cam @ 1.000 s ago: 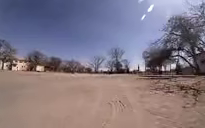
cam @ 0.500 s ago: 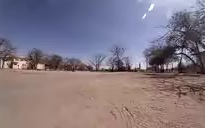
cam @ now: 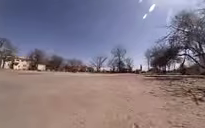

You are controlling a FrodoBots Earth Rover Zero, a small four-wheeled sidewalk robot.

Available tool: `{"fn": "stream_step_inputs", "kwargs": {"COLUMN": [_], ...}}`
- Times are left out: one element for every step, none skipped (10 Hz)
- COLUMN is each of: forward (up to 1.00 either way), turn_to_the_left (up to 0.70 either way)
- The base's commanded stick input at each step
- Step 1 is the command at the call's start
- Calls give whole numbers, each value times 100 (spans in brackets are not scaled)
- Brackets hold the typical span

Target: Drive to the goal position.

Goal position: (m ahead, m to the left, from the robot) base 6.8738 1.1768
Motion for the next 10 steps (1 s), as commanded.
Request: {"fn": "stream_step_inputs", "kwargs": {"forward": [100, 100, 100, 100, 100, 100, 100, 100, 100, 100], "turn_to_the_left": [0, 0, 0, 0, -13, -27, -27, -20, 0, 0]}}
